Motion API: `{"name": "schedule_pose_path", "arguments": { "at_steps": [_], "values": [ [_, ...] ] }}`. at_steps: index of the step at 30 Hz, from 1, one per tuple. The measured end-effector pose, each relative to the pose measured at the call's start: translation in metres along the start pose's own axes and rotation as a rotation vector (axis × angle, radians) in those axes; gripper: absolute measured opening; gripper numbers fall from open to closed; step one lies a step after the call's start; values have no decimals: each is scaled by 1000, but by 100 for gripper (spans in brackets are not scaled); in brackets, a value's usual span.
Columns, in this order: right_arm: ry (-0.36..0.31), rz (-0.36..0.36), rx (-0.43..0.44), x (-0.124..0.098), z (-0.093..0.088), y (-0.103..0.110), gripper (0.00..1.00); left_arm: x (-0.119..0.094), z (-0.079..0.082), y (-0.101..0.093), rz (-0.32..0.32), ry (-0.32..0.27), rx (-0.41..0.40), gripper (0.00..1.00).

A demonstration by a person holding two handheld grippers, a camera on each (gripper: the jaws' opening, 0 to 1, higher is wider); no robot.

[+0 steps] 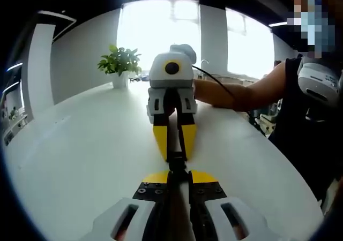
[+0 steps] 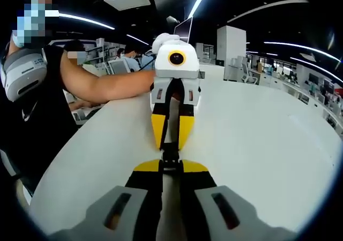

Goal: Snap the two parts of the plastic buckle together until the buckle closes and remains connected.

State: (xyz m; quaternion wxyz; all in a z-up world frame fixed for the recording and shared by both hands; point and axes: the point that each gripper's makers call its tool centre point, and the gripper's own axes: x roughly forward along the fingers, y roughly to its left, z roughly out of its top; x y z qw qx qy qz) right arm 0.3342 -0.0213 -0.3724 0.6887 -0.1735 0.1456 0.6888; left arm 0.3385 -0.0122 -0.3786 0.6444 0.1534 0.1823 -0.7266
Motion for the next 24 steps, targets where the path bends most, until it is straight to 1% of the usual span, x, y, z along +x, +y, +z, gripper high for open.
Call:
{"name": "schedule_pose_path", "arguments": {
  "at_steps": [11,14,16,22,24],
  "values": [
    [4,0,-5,0,0,2,8,0,0,1,1,10,12,8],
    [3,4,-3,0,0,2,8,0,0,0,-5,12,7,8],
    [2,18,-7,1,0,5,8,0,0,-3,-27,16,7,8],
    [5,19,-9,2,1,5,8,1,0,-3,-26,15,11,8],
    [-4,23,-9,4,2,7,8,4,2,-4,-26,10,16,8]
  ]
}}
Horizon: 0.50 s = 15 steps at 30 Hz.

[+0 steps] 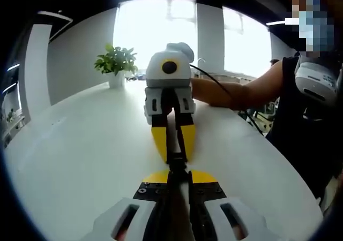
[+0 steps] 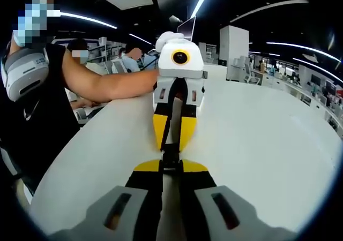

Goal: Snap the two parts of the plastic buckle together until the buckle closes and remains connected.

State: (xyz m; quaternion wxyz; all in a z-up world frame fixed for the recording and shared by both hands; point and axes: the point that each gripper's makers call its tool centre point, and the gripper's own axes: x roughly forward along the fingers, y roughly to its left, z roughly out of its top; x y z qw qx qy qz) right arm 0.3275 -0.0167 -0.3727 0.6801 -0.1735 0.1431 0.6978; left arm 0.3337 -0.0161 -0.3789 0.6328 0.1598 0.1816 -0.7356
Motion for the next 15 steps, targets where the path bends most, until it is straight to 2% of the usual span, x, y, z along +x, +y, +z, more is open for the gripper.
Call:
{"name": "schedule_pose_path", "arguments": {
  "at_steps": [1,6,15],
  "values": [
    [12,11,5,-2,2,1,8,-1,-2,0,-1,17,-5,8],
    [-4,11,-8,-6,8,2,8,2,-4,3,3,5,-1,8],
    [-5,9,-6,-8,5,5,9,3,-4,3,8,3,-3,8]
  ]
}}
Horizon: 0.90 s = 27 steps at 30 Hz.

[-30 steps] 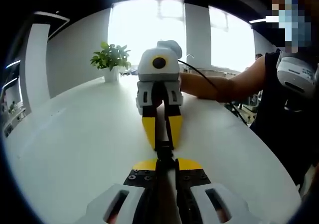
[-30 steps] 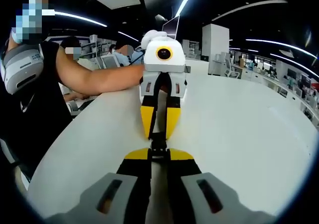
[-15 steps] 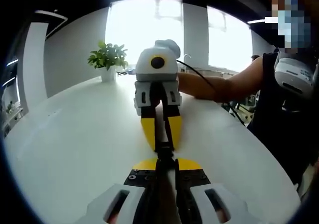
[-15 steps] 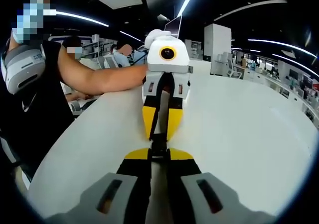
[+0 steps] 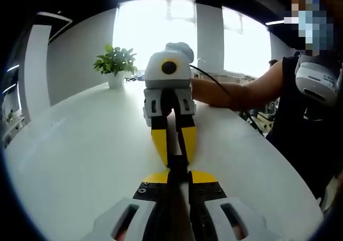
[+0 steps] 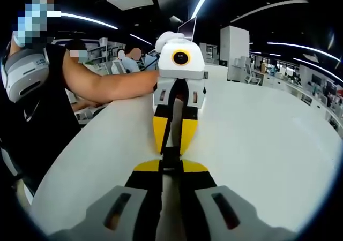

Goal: Snap the two parts of the plastic buckle together until the buckle closes and remains connected.

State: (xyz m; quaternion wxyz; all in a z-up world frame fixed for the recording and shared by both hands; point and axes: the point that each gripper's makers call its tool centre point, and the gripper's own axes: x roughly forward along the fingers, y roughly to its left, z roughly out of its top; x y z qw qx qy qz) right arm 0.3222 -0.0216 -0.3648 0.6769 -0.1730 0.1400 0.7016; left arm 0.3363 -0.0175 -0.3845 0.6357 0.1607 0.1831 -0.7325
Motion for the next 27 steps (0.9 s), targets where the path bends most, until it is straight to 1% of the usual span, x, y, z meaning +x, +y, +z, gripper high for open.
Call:
{"name": "schedule_pose_path", "arguments": {
  "at_steps": [17,27],
  "values": [
    [0,-1,7,-1,-5,-1,9,-1,4,-3,15,5,3,9],
    [0,0,17,0,-6,-3,9,-2,6,-3,17,2,-17,9]
  ]
}}
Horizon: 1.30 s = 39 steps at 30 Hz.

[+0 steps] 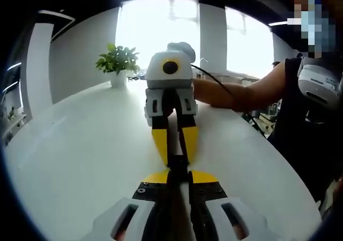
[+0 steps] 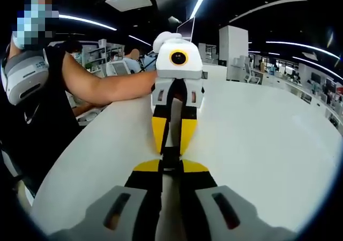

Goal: Snap the two parts of the plastic buckle together until the buckle closes and remains connected.

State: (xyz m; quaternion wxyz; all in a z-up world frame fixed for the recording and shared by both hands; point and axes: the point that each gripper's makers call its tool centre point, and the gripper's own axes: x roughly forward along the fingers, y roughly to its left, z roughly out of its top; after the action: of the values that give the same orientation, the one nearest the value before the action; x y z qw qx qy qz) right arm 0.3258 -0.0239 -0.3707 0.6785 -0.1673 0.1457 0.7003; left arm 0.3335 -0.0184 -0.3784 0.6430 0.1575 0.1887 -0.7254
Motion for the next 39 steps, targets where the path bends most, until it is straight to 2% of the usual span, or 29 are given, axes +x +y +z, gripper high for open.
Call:
{"name": "schedule_pose_path", "arguments": {
  "at_steps": [31,34,38,39],
  "values": [
    [7,0,9,3,0,1,9,0,1,1,-6,-4,-7,9],
    [8,1,6,3,0,2,9,0,1,0,-8,-13,-6,10],
    [-1,-8,8,1,1,0,9,2,2,2,17,-11,44,12],
    [-6,-9,6,1,2,-1,9,2,3,2,24,-12,48,18]
  ]
}}
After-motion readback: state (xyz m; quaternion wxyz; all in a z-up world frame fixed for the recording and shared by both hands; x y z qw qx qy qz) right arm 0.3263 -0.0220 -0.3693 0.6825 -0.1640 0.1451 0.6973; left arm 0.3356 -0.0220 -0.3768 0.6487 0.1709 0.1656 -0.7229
